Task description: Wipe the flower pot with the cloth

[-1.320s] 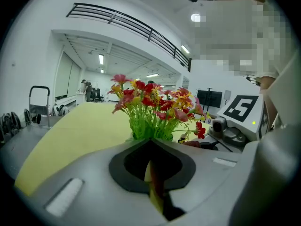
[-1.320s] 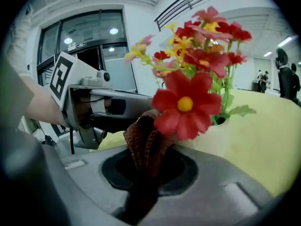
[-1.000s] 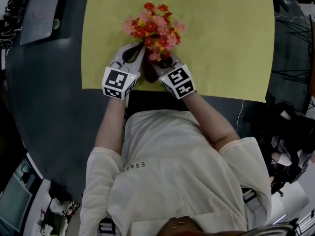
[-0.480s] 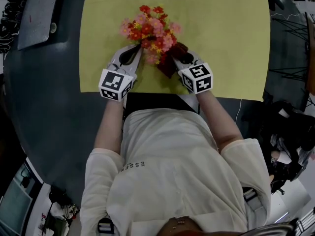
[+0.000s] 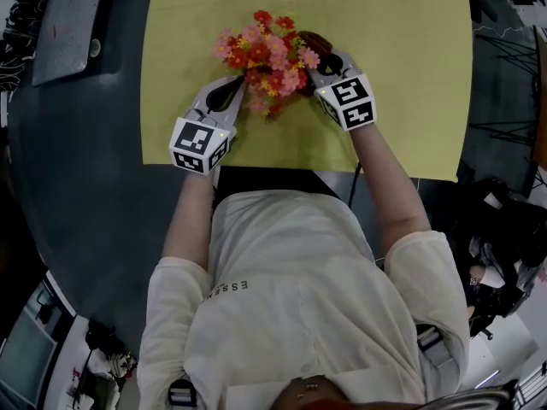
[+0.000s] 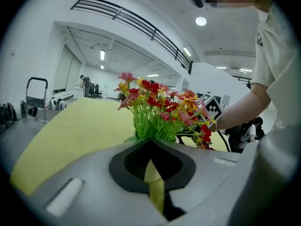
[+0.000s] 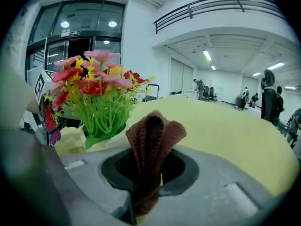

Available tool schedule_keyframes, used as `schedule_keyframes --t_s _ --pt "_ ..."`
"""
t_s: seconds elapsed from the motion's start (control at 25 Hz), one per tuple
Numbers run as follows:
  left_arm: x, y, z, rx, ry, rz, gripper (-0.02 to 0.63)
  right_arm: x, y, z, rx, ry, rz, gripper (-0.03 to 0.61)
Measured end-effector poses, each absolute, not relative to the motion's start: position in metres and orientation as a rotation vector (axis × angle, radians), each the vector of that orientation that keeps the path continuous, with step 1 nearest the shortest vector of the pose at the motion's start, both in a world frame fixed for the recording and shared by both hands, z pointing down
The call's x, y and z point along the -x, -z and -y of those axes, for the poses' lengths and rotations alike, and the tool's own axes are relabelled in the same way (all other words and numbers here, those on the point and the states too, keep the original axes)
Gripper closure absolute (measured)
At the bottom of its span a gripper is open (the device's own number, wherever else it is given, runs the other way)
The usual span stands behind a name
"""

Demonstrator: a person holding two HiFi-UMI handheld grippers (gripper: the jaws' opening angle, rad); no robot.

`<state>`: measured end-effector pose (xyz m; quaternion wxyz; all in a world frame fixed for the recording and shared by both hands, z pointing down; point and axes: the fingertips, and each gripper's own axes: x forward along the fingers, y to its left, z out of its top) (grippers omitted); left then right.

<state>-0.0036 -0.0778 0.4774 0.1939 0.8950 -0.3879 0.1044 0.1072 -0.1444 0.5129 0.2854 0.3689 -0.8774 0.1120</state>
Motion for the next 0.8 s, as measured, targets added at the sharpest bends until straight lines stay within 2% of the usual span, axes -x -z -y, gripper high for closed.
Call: schedule_keyframes --t_s 0.8 --pt "0.004 -0.476 0.078 -2.511 -0.27 1.064 0.601 -0.093 -0.516 0.1 -0.837 -0.355 2.428 0.525"
